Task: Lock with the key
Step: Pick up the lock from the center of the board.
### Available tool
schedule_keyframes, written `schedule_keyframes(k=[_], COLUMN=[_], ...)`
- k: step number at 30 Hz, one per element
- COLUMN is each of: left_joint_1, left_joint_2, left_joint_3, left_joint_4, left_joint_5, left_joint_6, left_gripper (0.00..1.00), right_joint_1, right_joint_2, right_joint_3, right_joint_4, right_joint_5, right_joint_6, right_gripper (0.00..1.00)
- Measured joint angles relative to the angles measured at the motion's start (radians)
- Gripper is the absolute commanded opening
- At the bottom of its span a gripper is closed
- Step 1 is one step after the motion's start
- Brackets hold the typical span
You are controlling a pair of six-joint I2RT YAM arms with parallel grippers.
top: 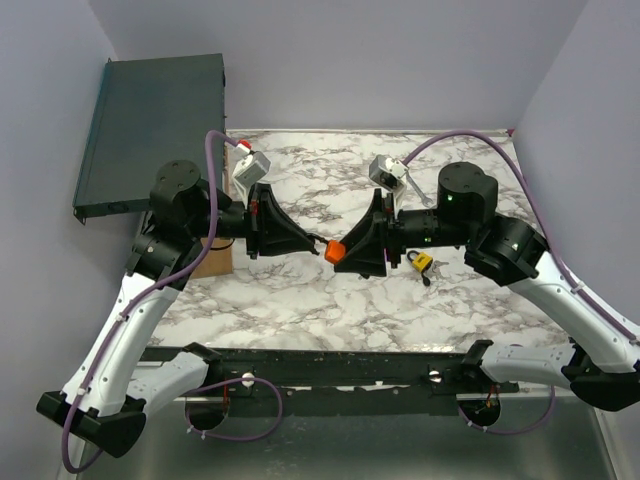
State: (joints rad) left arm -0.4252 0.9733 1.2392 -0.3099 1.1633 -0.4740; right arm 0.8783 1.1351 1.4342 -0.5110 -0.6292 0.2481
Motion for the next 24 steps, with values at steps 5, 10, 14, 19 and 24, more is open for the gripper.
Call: schedule_keyframes(k=[5,10,14,19,24], left_joint_1=[0.003,0.004,0.005,0.004,0.004], left_joint_2=[-0.006,-0.066,-0.125,-0.174,-0.189], left_joint_3=[-0.018,-0.063,-0.076,-0.076,-0.06], left_joint_4=[0.009,0.069,0.144,0.212,0.235], left_joint_5=[-0.026,-0.079,-0.126,-0.172,-0.222], left_joint_6=[-0.023,-0.067,-0.109,-0.151,-0.193], left_gripper=[0.0,0.0,0.0,0.0,0.0], right_joint_1=[0.0,0.005,0.004,0.005,0.004], right_joint_2=[0.003,0.0,-0.016,-0.053,-0.111], right_joint_3=[0.0,-0.018,-0.069,-0.145,-0.194], right_joint_4=[-0.007,0.048,0.146,0.306,0.481], right_joint_5=[0.035,0.092,0.137,0.193,0.204], right_joint_6=[-0.013,0.01,0.065,0.146,0.168], right_gripper=[0.57,0.87,0.91,0.93,0.9])
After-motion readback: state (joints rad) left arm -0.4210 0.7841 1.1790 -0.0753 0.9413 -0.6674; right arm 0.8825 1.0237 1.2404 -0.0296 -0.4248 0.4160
